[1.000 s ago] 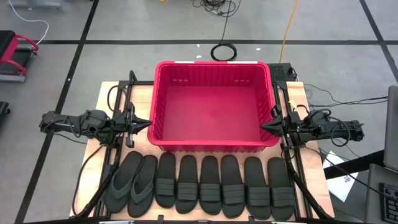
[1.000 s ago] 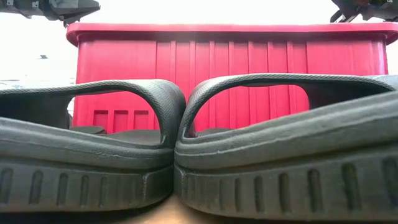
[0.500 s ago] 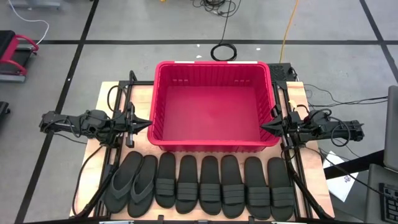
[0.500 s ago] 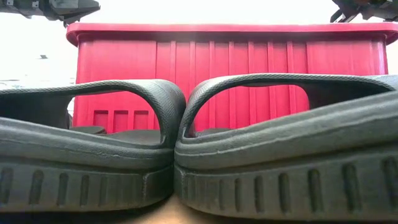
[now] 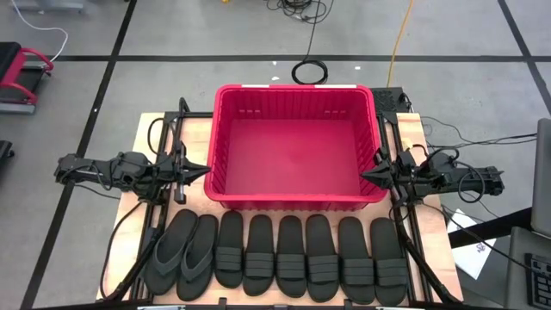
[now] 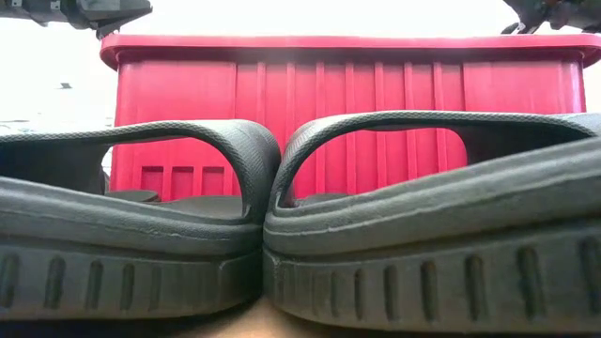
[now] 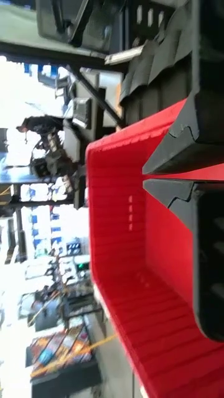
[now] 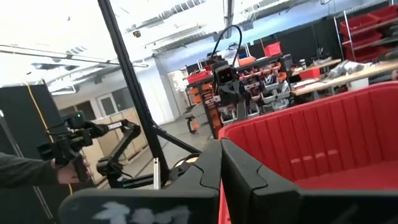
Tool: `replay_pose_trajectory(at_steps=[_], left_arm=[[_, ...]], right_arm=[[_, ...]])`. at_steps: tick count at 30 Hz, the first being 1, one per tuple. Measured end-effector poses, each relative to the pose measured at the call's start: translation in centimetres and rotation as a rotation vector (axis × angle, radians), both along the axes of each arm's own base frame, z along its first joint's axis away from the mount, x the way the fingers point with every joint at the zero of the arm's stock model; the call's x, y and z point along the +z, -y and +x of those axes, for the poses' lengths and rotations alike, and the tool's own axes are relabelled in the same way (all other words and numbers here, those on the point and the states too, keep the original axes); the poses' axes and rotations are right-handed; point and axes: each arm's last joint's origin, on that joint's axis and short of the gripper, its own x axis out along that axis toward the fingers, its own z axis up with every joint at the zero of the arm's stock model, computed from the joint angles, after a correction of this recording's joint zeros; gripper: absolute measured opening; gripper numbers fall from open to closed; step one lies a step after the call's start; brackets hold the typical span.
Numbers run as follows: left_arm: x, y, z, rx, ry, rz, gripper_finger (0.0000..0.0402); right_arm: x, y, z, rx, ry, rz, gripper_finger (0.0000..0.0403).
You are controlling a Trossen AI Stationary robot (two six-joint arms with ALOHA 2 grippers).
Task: Pick and place slides into bin
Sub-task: Put the black slipper into the red organizer bin
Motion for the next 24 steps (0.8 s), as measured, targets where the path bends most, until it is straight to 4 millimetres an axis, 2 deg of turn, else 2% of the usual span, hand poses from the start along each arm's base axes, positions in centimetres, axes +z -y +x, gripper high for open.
replay_pose_trajectory(at_steps=[8,11,14,18,24], left_arm=[[0.8,0.0,0.1,0.004,0.082,-0.046,0.0026],[1.5,0.0,0.2,-0.005,0.160,-0.131,0.0026],[2.1,0.0,0.3,-0.011,0.230,-0.162,0.0026],[2.8,0.1,0.4,-0.047,0.304,-0.208,0.0026],[3.1,0.3,0.8,-0.113,0.333,-0.293,0.0026]], right_arm=[[1.5,0.0,-0.1,-0.004,0.136,0.000,0.0001],[3.1,0.0,-0.3,-0.020,0.172,-0.059,0.0007],[5.6,0.0,-0.2,-0.040,0.152,-0.136,0.0017],[9.8,-0.1,-0.2,-0.009,0.018,-0.210,0.0024],[14.0,-0.6,1.6,0.158,-0.384,-0.173,0.0026]])
